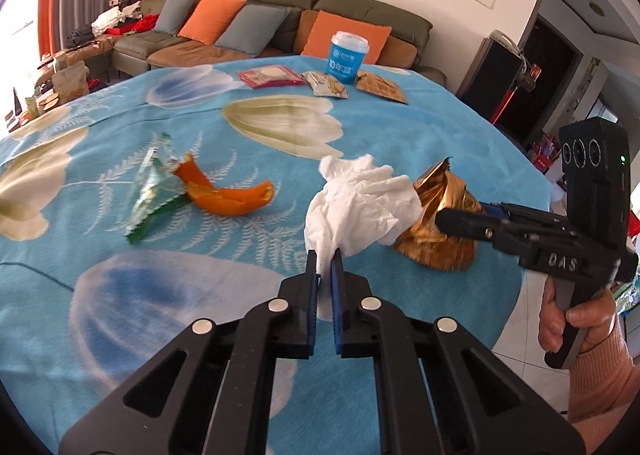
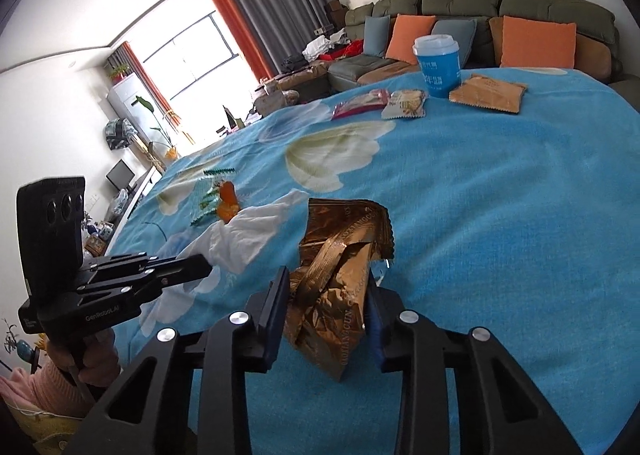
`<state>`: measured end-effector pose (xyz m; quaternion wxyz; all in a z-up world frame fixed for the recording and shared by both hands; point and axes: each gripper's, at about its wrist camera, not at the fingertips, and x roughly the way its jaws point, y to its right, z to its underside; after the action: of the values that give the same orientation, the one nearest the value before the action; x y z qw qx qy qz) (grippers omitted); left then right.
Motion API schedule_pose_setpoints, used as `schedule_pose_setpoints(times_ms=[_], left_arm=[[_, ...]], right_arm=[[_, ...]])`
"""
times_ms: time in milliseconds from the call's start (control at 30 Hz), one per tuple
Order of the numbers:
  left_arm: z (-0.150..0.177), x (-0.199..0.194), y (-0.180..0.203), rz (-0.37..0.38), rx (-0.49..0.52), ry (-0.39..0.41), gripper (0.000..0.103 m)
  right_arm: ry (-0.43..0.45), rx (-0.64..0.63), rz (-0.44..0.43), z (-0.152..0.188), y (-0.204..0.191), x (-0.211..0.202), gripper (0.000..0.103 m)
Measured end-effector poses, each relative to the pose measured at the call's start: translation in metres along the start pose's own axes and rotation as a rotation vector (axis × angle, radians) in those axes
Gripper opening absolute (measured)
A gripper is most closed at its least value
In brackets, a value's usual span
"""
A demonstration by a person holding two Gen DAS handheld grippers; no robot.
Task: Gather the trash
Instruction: 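Grasp another white tissue with the left tool while the right grasps a gold foil bag, then lift the tissue and gold foil bag off the sheet toward the bin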
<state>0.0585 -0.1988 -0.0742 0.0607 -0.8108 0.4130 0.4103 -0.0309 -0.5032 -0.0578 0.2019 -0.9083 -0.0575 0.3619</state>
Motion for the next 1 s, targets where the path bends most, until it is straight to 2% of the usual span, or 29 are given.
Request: schedule_pose_setpoints(times_ms=[233,367,700,1000], left_arm=[[0.015,-0.04,-0.017,-0.024,-0.008,0.074,0.006],[0.026,-0.067,-0.03,-0.064,-0.029,0.12,0.006],[0.061,-0.133,-0.07,-0.229,-0.118,0.22,0.006],[0.091,-0.174,-0.107,-0.334,-0.225,0.267,0.006]], right_arm=[[0.043,-0.05,-0.033,-0.01,-0.019,0.0,0.031],[0.051,-0.083,-0.076,-0.017,-0.037,0.007,0.031],[0.03,-0.176,-0.217,-0.026,-0.096,0.039,0.031],[-0.011,-0.262,-0.321,-0.025,-0.151,0.068,0.031]])
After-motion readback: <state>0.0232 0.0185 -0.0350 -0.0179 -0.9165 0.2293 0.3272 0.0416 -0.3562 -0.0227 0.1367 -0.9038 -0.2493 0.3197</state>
